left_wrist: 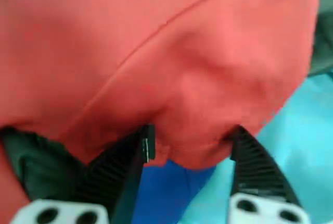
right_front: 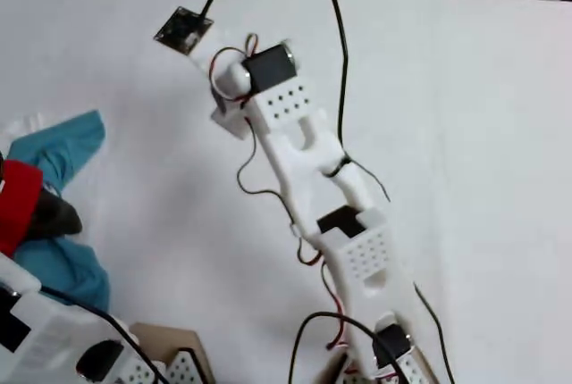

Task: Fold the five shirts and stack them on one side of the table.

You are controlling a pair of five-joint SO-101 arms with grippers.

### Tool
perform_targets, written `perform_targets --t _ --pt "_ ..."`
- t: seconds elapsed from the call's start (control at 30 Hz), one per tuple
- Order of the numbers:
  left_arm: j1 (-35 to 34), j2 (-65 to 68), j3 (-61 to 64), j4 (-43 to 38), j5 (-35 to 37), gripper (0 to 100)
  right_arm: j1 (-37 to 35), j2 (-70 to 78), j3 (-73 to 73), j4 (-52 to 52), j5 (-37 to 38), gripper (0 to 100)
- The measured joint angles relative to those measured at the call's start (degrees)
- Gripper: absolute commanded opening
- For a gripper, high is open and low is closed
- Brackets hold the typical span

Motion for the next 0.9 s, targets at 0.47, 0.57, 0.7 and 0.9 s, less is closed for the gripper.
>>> perform_targets --t 0.47,0.57,0.7,0.9 --pt "3.60 0.00 -13.01 7.65 6.15 2 0.00 0.00 0.00 0.00 0.00 47.6" --pt "8.18 0.09 -23.12 17.14 10.02 2 0.00 0.00 0.00 0.00 0.00 47.6" --pt "16.53 0.09 -39.30 30.07 14.77 2 0.00 0.00 0.00 0.00 0.00 47.6" --pt "24.18 0.00 -53.63 34.81 20.84 2 0.00 0.00 0.00 0.00 0.00 47.6"
